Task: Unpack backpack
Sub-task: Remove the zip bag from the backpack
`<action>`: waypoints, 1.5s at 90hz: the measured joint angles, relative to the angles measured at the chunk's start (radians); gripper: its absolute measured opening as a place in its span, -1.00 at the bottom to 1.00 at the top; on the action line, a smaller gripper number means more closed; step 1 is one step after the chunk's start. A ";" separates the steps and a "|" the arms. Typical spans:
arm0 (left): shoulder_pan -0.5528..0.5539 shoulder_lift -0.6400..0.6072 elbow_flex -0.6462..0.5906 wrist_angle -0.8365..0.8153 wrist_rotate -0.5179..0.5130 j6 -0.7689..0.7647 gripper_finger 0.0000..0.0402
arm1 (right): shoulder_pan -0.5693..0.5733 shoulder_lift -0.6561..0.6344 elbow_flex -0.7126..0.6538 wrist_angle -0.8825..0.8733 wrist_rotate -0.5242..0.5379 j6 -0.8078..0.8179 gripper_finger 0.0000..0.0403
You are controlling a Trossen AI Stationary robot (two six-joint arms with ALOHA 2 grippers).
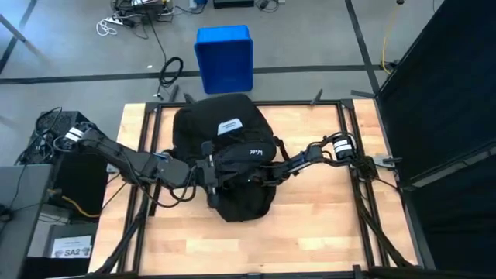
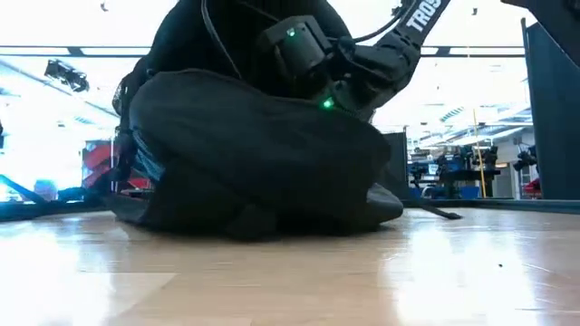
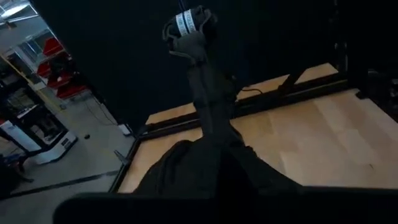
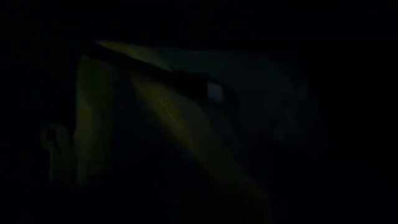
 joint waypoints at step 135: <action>0.067 0.004 0.000 -0.224 -0.249 -0.059 -1.00 | 0.392 -0.578 -0.001 -0.129 0.578 -0.239 -1.00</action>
